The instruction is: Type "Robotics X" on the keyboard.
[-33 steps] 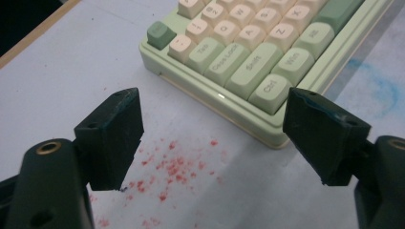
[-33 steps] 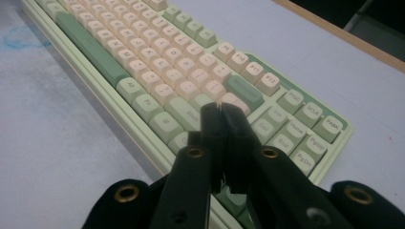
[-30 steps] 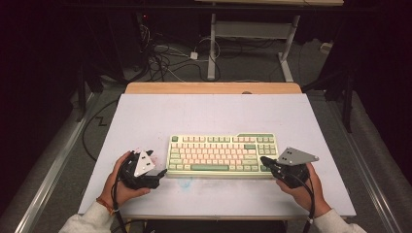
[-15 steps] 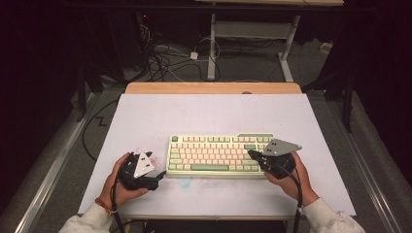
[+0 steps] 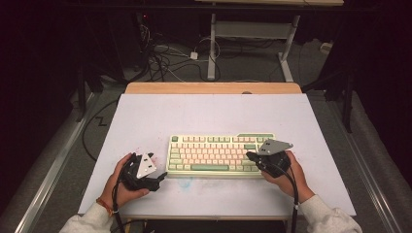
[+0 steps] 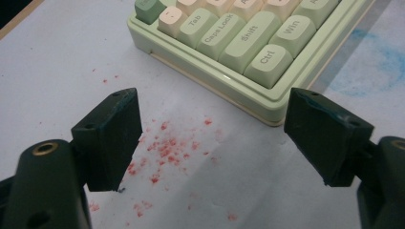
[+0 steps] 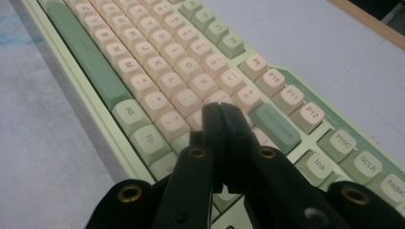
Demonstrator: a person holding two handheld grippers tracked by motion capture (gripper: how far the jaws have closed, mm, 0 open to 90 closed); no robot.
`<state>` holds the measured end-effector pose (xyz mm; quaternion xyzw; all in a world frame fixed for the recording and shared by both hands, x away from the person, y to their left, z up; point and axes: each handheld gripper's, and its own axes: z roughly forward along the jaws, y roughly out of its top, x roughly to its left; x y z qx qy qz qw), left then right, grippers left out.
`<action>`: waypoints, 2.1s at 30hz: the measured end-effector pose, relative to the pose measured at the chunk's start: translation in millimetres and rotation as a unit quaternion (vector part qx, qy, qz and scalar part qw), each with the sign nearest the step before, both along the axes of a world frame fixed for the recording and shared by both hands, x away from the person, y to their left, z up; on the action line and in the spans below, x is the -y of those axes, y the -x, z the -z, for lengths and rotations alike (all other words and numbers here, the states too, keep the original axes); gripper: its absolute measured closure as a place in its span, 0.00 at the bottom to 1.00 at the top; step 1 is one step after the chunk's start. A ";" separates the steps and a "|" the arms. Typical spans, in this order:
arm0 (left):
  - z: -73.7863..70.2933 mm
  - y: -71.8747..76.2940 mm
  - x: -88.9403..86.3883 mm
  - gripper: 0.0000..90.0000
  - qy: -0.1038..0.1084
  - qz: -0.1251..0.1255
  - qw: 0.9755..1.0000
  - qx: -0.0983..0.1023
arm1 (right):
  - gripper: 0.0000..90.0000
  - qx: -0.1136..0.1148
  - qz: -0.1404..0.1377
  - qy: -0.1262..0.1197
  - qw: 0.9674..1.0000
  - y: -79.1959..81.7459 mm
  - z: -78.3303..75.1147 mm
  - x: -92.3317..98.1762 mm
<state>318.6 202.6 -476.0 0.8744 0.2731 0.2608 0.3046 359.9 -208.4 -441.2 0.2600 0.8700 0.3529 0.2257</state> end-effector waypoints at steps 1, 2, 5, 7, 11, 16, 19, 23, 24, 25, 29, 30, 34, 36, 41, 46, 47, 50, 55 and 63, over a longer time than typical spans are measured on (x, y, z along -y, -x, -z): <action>0.1 0.0 0.1 0.21 0.000 0.000 1.000 0.000 | 1.00 -0.003 0.000 0.002 1.000 -0.7 1.6 0.4; 0.2 0.1 0.1 0.21 -0.001 0.001 1.000 0.000 | 1.00 -0.004 0.002 0.004 1.000 -1.1 3.2 0.6; 0.1 0.2 0.1 0.21 -0.002 0.001 1.000 0.000 | 1.00 -0.011 0.003 0.009 1.000 -1.9 7.7 1.3; 0.1 0.3 0.0 0.21 -0.001 0.001 1.000 0.000 | 1.00 -0.013 0.001 0.011 1.000 -2.2 9.4 1.9; -0.9 0.9 -0.3 0.21 -0.004 0.000 1.000 0.001 | 1.00 -0.018 0.004 0.014 1.000 -2.4 12.5 1.8; -7.2 1.6 -4.3 0.23 0.031 -0.013 0.999 -0.006 | 1.00 -0.018 0.004 0.009 1.000 -1.9 18.1 3.1; -12.0 2.4 -4.6 0.33 0.042 -0.022 0.999 -0.009 | 1.00 -0.016 0.005 0.002 1.000 0.4 19.4 4.6; -19.3 4.1 -4.1 0.47 0.043 -0.029 0.999 -0.008 | 1.00 -0.014 0.010 -0.001 1.000 2.2 20.3 5.6; -21.3 3.7 -4.7 0.57 0.045 -0.032 0.998 -0.013 | 1.00 -0.014 0.010 -0.002 1.000 2.2 20.4 5.7; -22.9 3.3 -5.5 0.64 0.051 -0.034 0.998 -0.018 | 1.00 -0.014 0.010 -0.003 1.000 2.3 20.5 5.7; -28.1 3.0 -9.9 0.82 0.063 -0.028 0.997 -0.021 | 1.00 -0.013 0.012 -0.005 1.000 2.8 21.1 5.8; -29.2 3.1 -11.1 0.86 0.066 -0.023 0.997 -0.023 | 1.00 -0.012 0.012 -0.005 1.000 2.9 21.2 5.8; -36.0 5.4 -13.9 0.96 0.069 -0.016 0.997 -0.011 | 1.00 -0.010 0.012 -0.003 1.000 3.2 21.3 5.5; -39.6 5.5 -15.8 0.97 0.082 -0.014 0.997 -0.012 | 1.00 -0.008 0.011 -0.001 1.000 3.4 21.2 5.2; -41.7 3.5 -16.3 0.97 0.085 -0.011 0.996 -0.018 | 1.00 -0.008 0.012 -0.001 1.000 3.7 21.2 4.9; -42.9 -1.1 -10.2 0.97 0.077 -0.003 0.997 -0.024 | 1.00 -0.009 0.012 -0.002 1.000 3.6 21.6 5.4; -43.2 -2.6 -8.4 0.97 0.072 0.000 0.997 -0.028 | 1.00 -0.008 0.011 -0.002 1.000 3.6 21.6 5.5; -43.7 -6.2 -1.1 0.97 0.058 0.010 0.998 -0.033 | 1.00 -0.006 0.011 0.000 1.000 4.0 21.7 5.0; -44.2 -11.3 11.5 0.97 0.050 0.027 0.998 -0.039 | 1.00 -0.005 0.012 0.000 1.000 4.2 21.8 4.9; -45.8 -20.3 26.9 0.97 0.045 0.041 0.997 -0.049 | 1.00 -0.004 0.012 0.000 1.000 4.3 21.9 4.7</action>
